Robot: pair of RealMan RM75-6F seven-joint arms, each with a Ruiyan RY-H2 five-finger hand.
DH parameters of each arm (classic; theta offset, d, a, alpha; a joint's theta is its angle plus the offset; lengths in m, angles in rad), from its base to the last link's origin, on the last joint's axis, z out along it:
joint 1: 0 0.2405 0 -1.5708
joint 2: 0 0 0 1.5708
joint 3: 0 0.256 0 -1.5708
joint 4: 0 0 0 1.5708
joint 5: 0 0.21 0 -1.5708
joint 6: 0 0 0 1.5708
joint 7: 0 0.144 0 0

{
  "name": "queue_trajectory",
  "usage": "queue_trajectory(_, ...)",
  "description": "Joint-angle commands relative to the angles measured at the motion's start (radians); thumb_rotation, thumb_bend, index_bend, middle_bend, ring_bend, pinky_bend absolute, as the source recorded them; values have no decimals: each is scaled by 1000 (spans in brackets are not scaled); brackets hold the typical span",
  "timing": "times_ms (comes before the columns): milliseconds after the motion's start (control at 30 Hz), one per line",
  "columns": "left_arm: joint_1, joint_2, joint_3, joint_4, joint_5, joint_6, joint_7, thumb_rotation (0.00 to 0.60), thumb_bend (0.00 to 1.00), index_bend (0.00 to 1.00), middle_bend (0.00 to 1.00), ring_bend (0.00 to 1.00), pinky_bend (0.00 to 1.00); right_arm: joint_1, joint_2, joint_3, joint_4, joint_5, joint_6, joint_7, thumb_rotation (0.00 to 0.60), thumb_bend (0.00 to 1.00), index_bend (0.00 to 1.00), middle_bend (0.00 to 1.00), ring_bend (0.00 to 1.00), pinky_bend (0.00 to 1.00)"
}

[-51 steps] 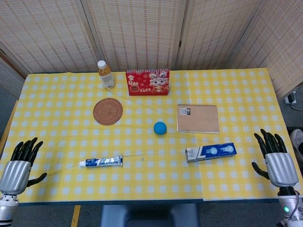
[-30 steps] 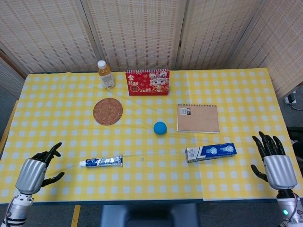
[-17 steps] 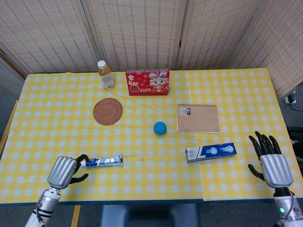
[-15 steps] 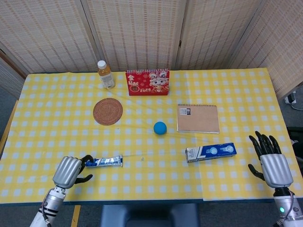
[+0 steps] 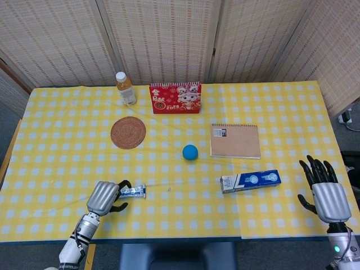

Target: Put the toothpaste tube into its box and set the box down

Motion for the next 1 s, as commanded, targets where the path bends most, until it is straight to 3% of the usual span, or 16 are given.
queue_trajectory(33,-19,-16,-14,21,-56,-22,43,600,264,397,1000,1000,1000,-2,-1,1,-2,3,2,-3,600,292,0,0,0,0)
queue_trajectory(367,-73,-34,-30,52,-192,-87,93,600,267,384,1000,1000,1000,4,-7,4,-3,13,-8,-17,600,292,0,0,0,0)
queue_trajectory(600,-99,-57,-27,99,-230,-108,82,600,266,398,1000,1000,1000,5,-10,9,1,26,-13,-23,600,291,0,0,0,0)
queue_trajectory(1000,-119,-93,-12,152,-238,-93,73,600,312,543,1000,1000,1000,1,-8,8,1,25,-5,-24,600,292,0,0,0,0)
